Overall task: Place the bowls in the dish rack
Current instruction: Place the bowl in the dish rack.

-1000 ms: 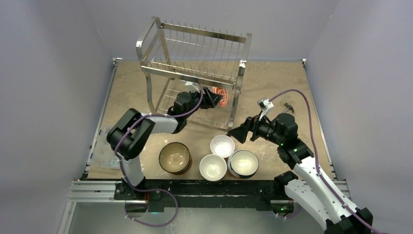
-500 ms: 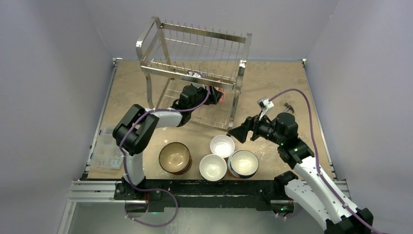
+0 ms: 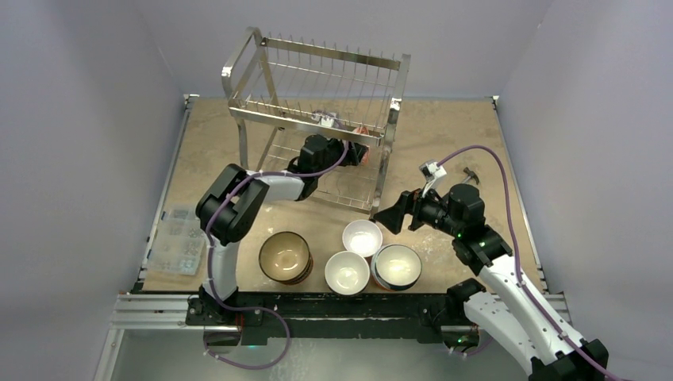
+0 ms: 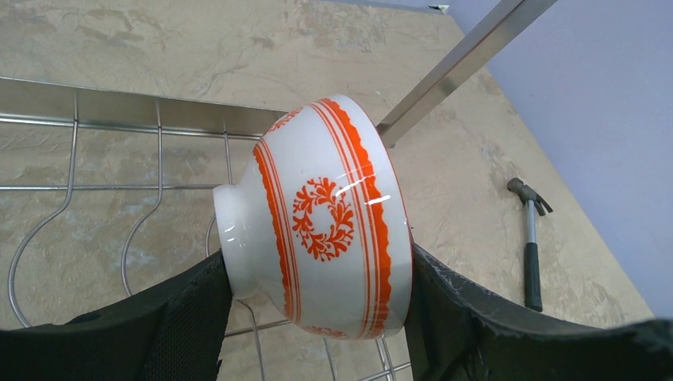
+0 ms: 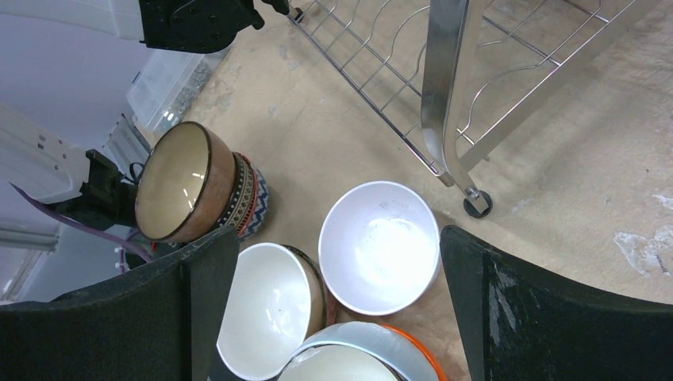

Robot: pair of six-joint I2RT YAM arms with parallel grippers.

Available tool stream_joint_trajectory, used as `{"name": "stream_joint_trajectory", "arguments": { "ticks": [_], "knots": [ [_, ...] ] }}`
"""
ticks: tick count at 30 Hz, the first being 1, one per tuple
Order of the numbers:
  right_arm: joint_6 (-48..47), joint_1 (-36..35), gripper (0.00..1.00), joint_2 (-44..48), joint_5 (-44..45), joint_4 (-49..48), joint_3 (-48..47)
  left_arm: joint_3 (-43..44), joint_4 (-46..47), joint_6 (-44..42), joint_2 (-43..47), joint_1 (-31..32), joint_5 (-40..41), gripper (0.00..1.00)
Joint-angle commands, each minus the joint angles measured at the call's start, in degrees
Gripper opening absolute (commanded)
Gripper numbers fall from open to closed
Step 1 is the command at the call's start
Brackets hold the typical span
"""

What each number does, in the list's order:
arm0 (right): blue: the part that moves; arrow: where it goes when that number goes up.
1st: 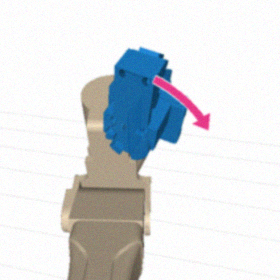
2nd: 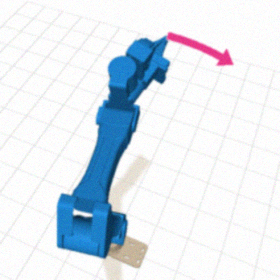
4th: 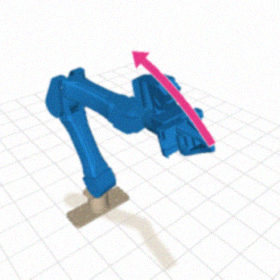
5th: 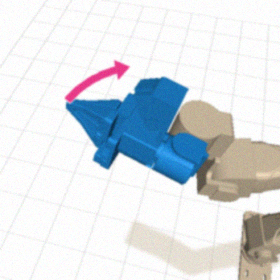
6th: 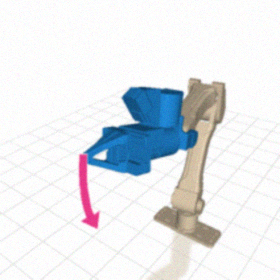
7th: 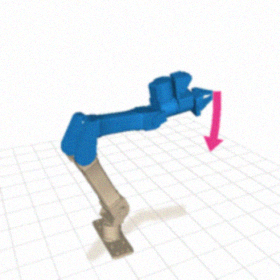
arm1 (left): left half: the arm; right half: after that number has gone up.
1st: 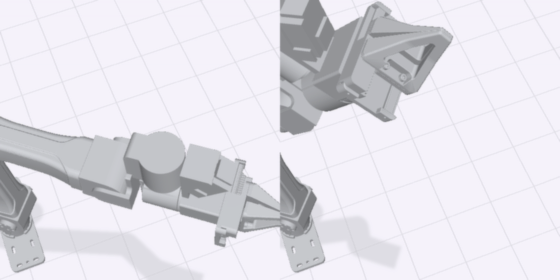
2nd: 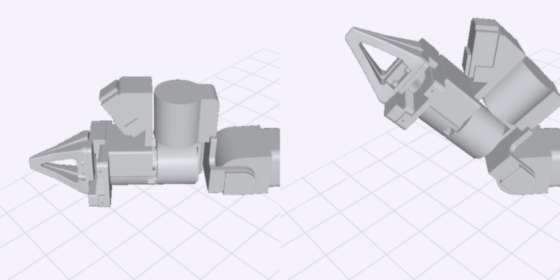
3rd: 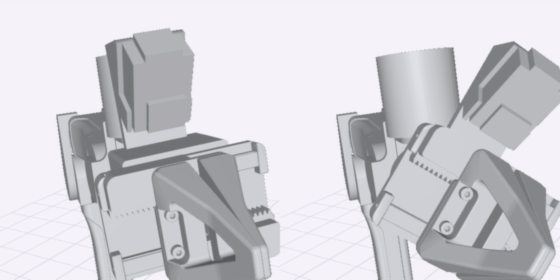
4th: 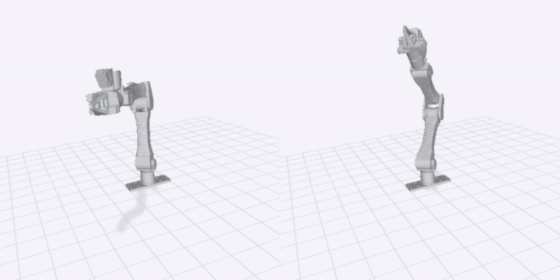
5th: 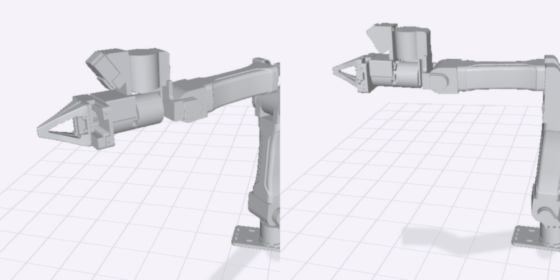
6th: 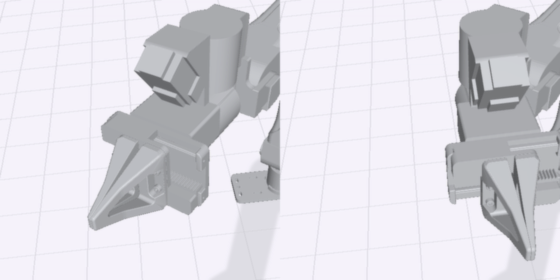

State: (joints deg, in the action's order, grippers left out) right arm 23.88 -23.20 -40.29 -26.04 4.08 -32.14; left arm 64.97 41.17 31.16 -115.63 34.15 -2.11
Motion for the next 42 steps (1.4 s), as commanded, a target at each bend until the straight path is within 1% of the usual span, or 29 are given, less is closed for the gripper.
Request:
{"name": "stream_joint_trajectory", "arguments": {
  "ticks": [1,3,9,18,19,20,23,24,27,28,29,30,32,34,39,42],
  "knots": [
    [-1.19,-0.1,0.99,0.92,1.23,-0.44,-2.57,3.2,1.42,-3.48,-0.72,0.24,1.85,0.0],
    [-1.22,-0.11,0.99,0.84,1.21,-0.48,-2.56,3.44,-0.01,-5.3,-0.86,0.74,1.97,0.0],
    [-1.22,-0.09,0.99,0.82,1.18,-0.72,-2.11,3.87,-3.61,-11.22,-0.66,3.44,5.79,0.0],
    [-1.04,-0.1,0.99,0.75,0.92,-1.2,-1.74,2.31,-1.01,-10.32,-0.06,3.69,3.27,0.0],
    [-1.09,-0.09,0.99,0.82,0.84,-1.18,-1.64,2.16,-0.63,-10.22,0.11,3.7,2.76,0.02],
    [-1.11,-0.11,0.99,0.79,0.82,-1.18,-1.61,2.1,-0.61,-10.24,0.34,3.7,2.59,0.1],
    [-1.03,-0.09,0.99,0.84,0.82,-1.18,-1.3,2.1,-1.35,-10.07,1.5,3.72,2.73,0.38],
    [-0.98,-0.11,0.99,0.86,0.91,-1.18,-1.22,2.04,-1.68,-9.94,1.85,3.67,3.39,0.49],
    [-0.99,-0.11,0.99,0.9,0.82,-1.43,-1.12,0.96,-2.1,-8.87,3.52,3.61,5.71,0.71],
    [-0.96,-0.14,0.99,0.89,0.82,-1.41,-1.09,0.06,-1.58,-8.46,4.33,3.62,6.6,0.76],
    [-0.95,-0.1,0.99,0.9,0.82,-1.42,-1.13,-1.05,-0.67,-7.87,5.3,3.63,7.55,0.84],
    [-0.94,-0.09,0.99,0.91,0.82,-1.42,-1.15,-2.44,0.62,-7.09,6.45,3.63,8.53,0.89],
    [-0.9,-0.13,0.99,0.89,0.85,-1.52,-0.95,-5.39,3.72,-5.89,8.55,3.6,9.68,0.92],
    [-0.92,-0.11,0.99,0.79,0.8,-1.53,-0.89,-7.52,4.94,-5.55,10.64,3.43,9.52,0.94],
    [-0.69,-0.15,0.99,0.89,0.69,-1.79,-0.62,-12.23,3.48,-3.99,16.37,3.42,8.73,0.98],
    [-0.69,-0.1,0.99,0.92,0.59,-1.85,-0.63,-17.17,3.24,-2.86,20.57,3.45,8.18,0.98]
  ]
}}
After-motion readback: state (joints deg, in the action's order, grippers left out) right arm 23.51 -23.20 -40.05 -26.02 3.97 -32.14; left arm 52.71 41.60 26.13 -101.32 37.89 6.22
